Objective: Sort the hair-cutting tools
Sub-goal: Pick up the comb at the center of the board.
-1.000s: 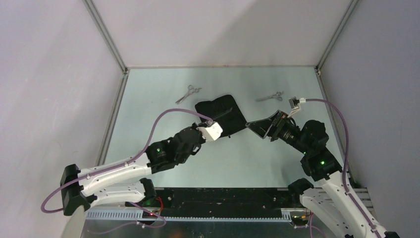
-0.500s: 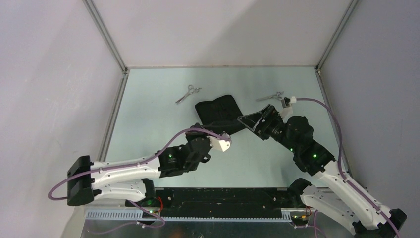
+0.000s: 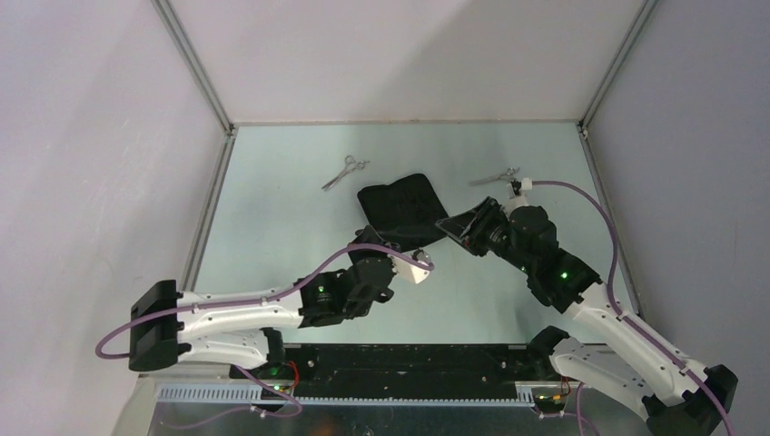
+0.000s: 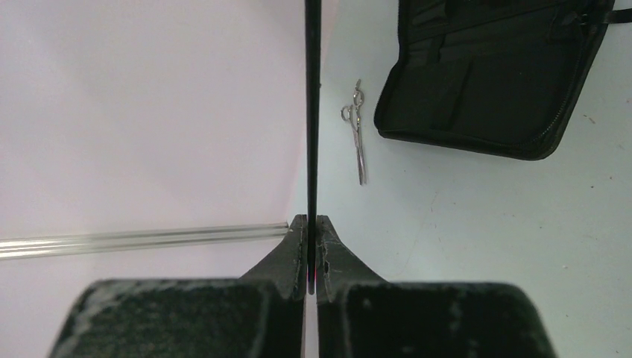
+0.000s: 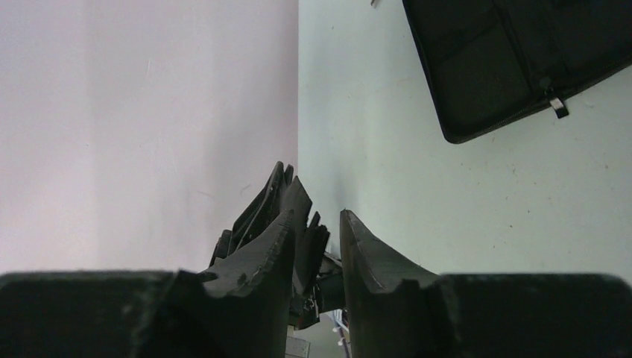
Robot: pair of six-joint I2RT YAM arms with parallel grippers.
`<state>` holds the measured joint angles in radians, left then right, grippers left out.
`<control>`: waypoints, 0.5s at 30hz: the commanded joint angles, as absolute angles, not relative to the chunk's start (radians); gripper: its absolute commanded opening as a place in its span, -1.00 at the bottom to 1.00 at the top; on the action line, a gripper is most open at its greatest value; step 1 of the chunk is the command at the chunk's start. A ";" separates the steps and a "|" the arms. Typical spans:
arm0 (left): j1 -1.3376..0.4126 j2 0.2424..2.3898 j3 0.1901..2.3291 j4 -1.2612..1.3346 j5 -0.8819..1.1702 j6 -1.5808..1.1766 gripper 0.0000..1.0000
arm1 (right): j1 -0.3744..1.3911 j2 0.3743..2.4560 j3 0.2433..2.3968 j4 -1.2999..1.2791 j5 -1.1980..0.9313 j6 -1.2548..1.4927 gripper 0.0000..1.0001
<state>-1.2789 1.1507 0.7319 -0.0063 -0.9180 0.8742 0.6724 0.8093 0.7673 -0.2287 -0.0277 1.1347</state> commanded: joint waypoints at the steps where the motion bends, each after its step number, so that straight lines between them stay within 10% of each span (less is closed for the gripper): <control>1: -1.286 1.159 0.723 0.057 -0.953 0.911 -1.00 | 0.679 0.805 0.810 -0.247 -0.059 1.157 -0.37; 15: -1.286 1.170 0.694 0.119 -0.966 0.987 -1.00 | 0.652 0.797 0.810 -0.242 -0.172 1.162 -0.61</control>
<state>-1.2789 1.1671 0.6994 0.0608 -0.9413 0.9520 0.6624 0.8085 0.7673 -0.2714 -0.1215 1.1522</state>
